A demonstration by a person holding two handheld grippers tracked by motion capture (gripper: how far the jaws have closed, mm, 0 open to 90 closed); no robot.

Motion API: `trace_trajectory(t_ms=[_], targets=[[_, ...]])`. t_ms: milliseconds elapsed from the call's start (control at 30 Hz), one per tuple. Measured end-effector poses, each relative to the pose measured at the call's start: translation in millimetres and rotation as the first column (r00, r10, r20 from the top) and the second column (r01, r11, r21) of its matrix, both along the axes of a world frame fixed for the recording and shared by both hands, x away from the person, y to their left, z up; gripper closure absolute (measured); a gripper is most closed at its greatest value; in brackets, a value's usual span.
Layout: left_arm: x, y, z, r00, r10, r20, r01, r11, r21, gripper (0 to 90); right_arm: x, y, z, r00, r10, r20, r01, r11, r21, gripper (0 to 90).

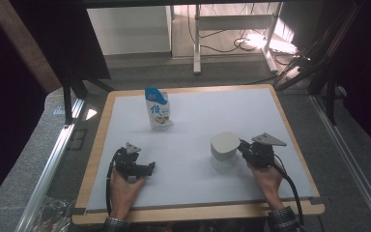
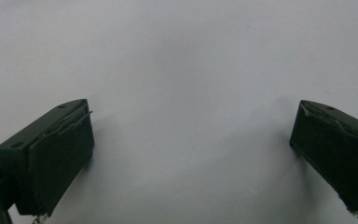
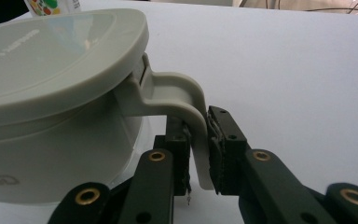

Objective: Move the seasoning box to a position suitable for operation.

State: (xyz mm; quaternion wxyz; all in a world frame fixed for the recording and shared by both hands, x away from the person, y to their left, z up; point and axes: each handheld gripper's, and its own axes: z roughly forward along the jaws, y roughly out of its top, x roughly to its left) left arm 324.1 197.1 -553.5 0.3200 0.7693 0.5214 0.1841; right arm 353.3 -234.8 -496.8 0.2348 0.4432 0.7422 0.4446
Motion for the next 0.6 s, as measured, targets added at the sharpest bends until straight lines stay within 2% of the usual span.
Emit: trace_trajectory(t_ms=[167, 300, 400, 433, 500, 600], targets=[[0.0, 0.0, 0.0, 1.0, 0.0, 0.0, 0.0, 1.0, 0.0, 0.0, -1.2, -4.4, -2.1, 0.9997, 0.022, -0.005, -0.022, 0.9997, -0.005, 78.3], [0.0, 0.0, 0.0, 1.0, 0.0, 0.0, 0.0, 1.0, 0.0, 0.0, -2.0, -9.8, -2.7, 0.9989, 0.043, -0.019, -0.042, 0.9989, 0.019, 76.3], [0.0, 0.0, 0.0, 1.0, 0.0, 0.0, 0.0, 1.0, 0.0, 0.0, -3.2, -12.5, 0.3, 0.9975, 0.068, -0.02, -0.067, 0.9972, 0.033, 71.0], [0.0, 0.0, 0.0, 1.0, 0.0, 0.0, 0.0, 1.0, 0.001, 0.0, -4.0, -12.8, 1.9, 0.997, 0.076, -0.014, -0.076, 0.997, 0.013, 67.4], [0.0, 0.0, 0.0, 1.0, 0.0, 0.0, 0.0, 1.0, 0.0, 0.0, -5.7, -13.6, 4.3, 0.9962, 0.087, -0.009, -0.087, 0.9962, -0.011, 66.2], [0.0, 0.0, 0.0, 1.0, 0.0, 0.0, 0.0, 1.0, 0.001, 0.0, -7.6, -18.0, 8.9, 0.9952, 0.096, -0.02, -0.096, 0.9952, -0.016, 66.5]])
